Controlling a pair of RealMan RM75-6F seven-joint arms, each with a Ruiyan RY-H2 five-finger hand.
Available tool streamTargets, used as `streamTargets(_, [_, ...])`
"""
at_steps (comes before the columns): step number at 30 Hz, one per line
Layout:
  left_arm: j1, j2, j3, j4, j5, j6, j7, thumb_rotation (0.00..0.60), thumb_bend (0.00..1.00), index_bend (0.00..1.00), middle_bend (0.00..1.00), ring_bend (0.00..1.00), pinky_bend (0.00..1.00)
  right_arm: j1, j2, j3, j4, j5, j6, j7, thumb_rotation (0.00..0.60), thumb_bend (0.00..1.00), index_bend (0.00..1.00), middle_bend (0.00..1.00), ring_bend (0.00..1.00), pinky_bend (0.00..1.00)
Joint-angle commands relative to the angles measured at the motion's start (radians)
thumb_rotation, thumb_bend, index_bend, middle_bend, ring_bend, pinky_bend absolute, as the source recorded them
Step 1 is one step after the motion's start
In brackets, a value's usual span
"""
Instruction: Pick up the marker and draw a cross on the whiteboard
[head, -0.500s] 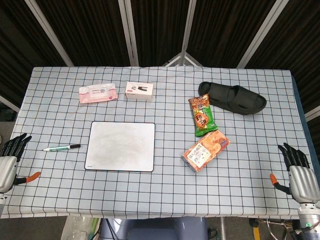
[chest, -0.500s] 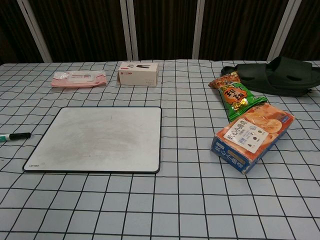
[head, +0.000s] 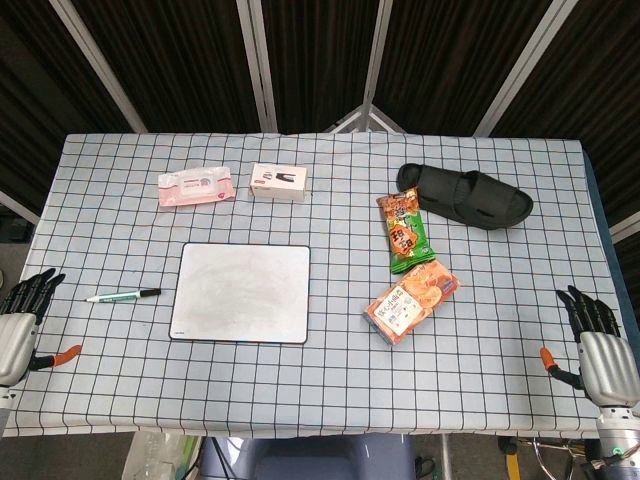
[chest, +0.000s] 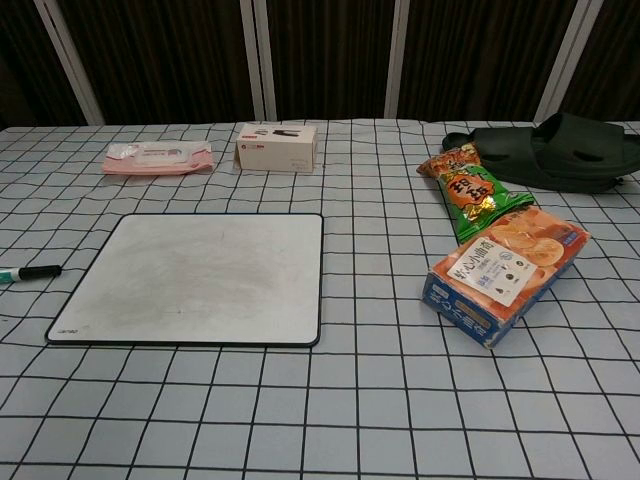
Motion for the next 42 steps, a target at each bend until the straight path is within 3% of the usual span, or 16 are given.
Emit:
streamTargets(1, [-0.022, -0.008, -0.015, 0.003, -0.053, -0.055, 0.014, 0.6, 0.12, 0.02, 0.0, 0.0, 0.0, 0.0, -0.001, 0.0, -0.001, 0.002, 0.001, -0.002, 0.6, 0.34, 0.0, 0.0, 0.0, 0.0])
streamTargets(8, [-0.117, -0.039, -0.105, 0.01, -0.239, -0.202, 0.087, 0.6, 0.28, 0.3, 0.0, 0.0, 0.0, -0.002, -0.001, -0.001, -0.003, -0.006, 0.006, 0.002, 0.6, 0.34, 0.0, 0.0, 0.0, 0.0])
streamTargets(14, [-0.212, -0.109, -0.155, 0.056, -0.393, -0.309, 0.225, 0.6, 0.36, 0.4, 0.0, 0.0, 0.0, 0.001, -0.002, -0.001, 0.001, -0.007, 0.002, 0.006, 0.6, 0.34, 0.0, 0.0, 0.0, 0.0])
streamTargets(25, [-0.313, -0.26, -0.16, 0.169, -0.579, -0.392, 0.418, 0.6, 0.4, 0.45, 0.0, 0.0, 0.0, -0.001, 0.002, 0.0, -0.001, -0.004, 0.001, 0.017, 0.6, 0.34, 0.0, 0.0, 0.0, 0.0])
streamTargets(42, [-0.391, -0.392, -0.158, 0.327, -0.679, -0.411, 0.56, 0.6, 0.46, 0.44, 0.0, 0.0, 0.0, 0.001, 0.002, 0.003, -0.001, 0.004, -0.003, 0.024, 0.6, 0.34, 0.0, 0.0, 0.0, 0.0])
